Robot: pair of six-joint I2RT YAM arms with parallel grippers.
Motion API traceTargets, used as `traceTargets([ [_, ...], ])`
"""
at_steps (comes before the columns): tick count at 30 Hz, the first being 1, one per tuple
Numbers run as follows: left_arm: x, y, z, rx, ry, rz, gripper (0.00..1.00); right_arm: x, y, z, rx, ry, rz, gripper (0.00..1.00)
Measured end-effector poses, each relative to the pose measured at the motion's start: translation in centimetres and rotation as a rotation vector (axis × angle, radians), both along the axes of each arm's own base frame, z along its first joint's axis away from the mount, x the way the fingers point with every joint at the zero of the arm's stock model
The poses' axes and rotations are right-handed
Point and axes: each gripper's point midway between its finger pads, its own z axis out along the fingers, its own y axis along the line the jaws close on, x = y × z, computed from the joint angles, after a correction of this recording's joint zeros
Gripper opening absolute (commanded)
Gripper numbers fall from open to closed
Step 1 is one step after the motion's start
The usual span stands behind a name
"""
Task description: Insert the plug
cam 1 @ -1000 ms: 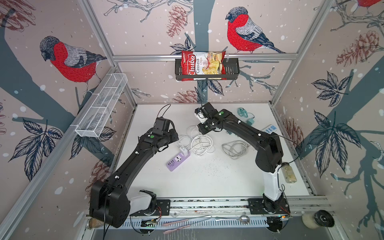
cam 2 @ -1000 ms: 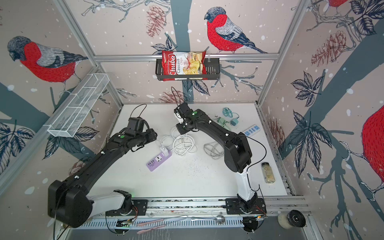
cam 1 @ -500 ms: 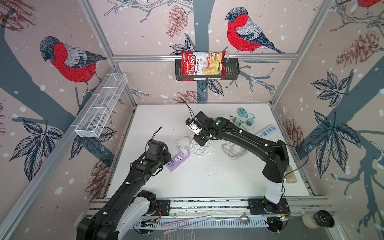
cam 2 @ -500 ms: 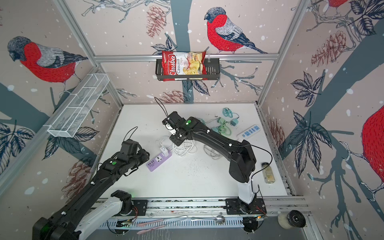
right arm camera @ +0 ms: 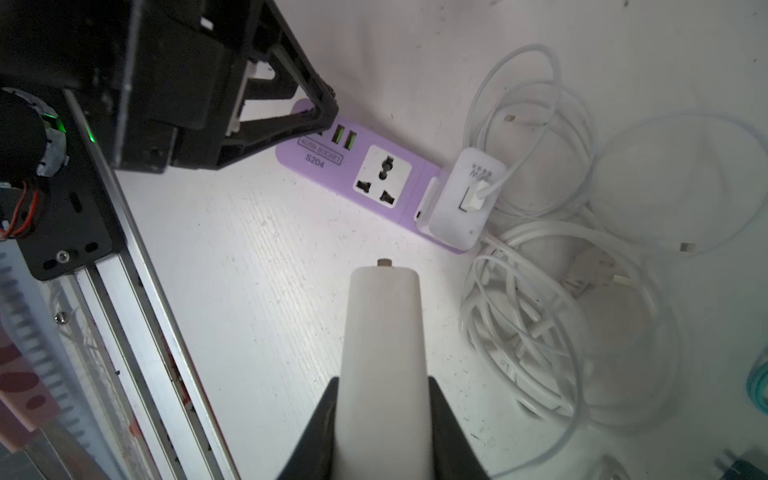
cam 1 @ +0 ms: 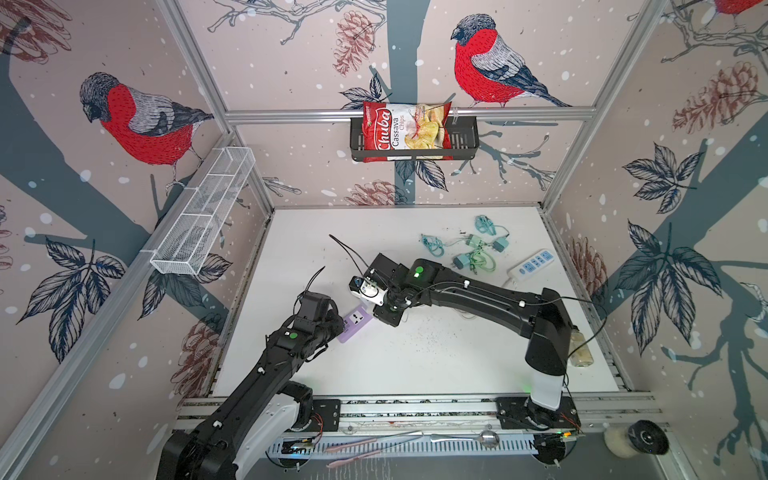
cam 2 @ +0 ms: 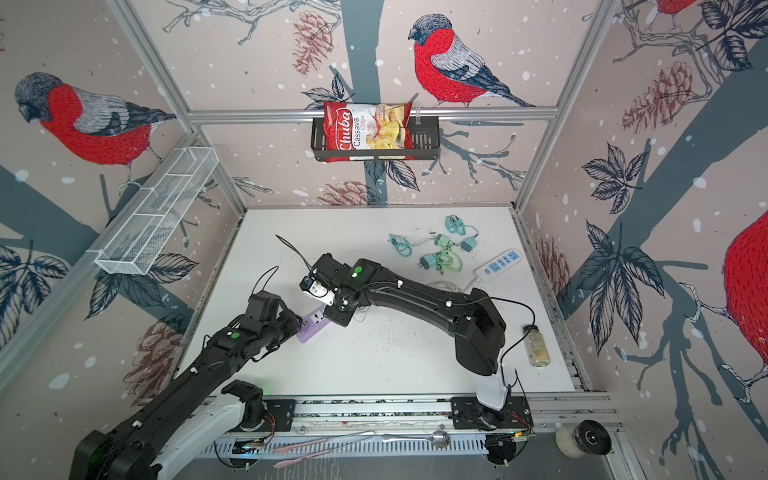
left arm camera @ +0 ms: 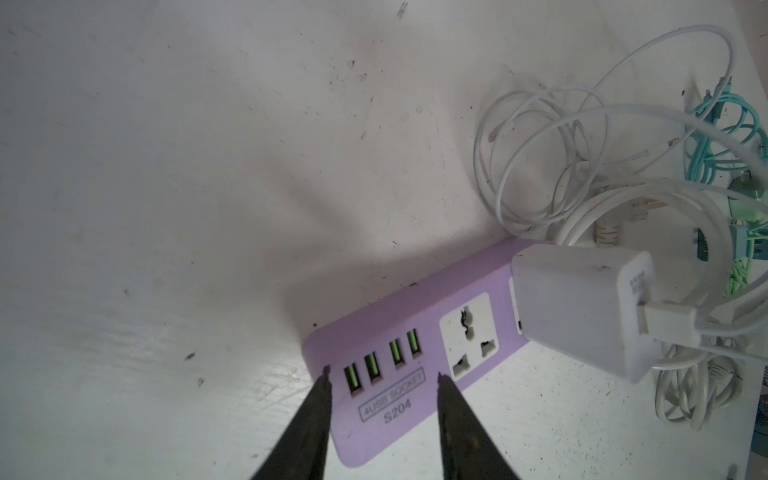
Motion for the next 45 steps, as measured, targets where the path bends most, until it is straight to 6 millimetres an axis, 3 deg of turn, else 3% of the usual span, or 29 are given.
traceTargets([
  [6,-0.1,-0.1,-0.3,-0.009,-0.01,-0.005,0.49,-1.1,0.7,-1.2,-0.048,-0.004,0.053,0.0],
  [17,-0.8,-0.1,-1.2,-0.024,-0.023,-0.013,0.5,-1.8,0.8,-2.3,-0.13,-0.056,0.091,0.0],
  [23,-0.6,-0.2,-1.1,-0.028,-0.037,-0.016,0.5,-2.7,-1.2,-4.2,-0.261,-0.214,0.121,0.0],
  [32,-0.3,-0.3,-0.7,-0.023,-0.062,-0.034,0.48,-2.1,-0.2,-1.8,-0.189,-0.341,0.168,0.0],
  [39,0.2,-1.1,1.9,-0.047,-0.158,-0.079,0.48,-2.4,0.7,-1.1,-0.156,-0.299,0.217,0.0],
  [45,0.0,-1.8,4.4,-0.056,-0.269,-0.11,0.49,-1.7,-0.1,-2.6,-0.188,-0.177,0.209,0.01],
])
